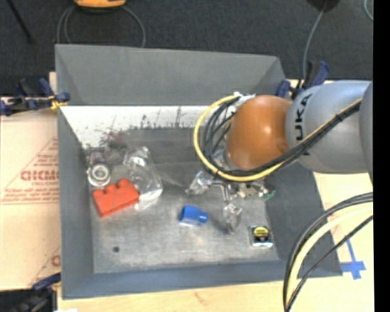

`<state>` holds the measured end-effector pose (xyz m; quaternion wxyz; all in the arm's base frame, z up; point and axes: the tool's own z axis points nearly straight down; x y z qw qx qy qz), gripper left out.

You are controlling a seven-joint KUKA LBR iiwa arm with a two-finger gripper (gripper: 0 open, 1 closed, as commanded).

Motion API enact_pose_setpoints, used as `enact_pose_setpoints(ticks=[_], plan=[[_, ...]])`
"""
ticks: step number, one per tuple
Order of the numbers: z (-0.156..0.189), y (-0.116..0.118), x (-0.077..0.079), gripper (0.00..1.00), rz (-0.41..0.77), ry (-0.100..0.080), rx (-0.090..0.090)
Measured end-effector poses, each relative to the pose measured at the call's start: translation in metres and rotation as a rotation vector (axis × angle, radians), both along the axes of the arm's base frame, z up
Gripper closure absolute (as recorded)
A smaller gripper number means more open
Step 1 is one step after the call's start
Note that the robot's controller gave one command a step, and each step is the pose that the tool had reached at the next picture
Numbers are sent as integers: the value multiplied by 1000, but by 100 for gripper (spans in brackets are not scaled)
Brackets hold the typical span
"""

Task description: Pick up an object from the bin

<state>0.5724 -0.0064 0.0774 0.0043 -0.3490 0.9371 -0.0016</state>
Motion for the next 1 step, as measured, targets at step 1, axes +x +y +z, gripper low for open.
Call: enact_pose_setpoints(ticks=[1], plan=[[-3, 31, -67, 0, 40, -7, 3]])
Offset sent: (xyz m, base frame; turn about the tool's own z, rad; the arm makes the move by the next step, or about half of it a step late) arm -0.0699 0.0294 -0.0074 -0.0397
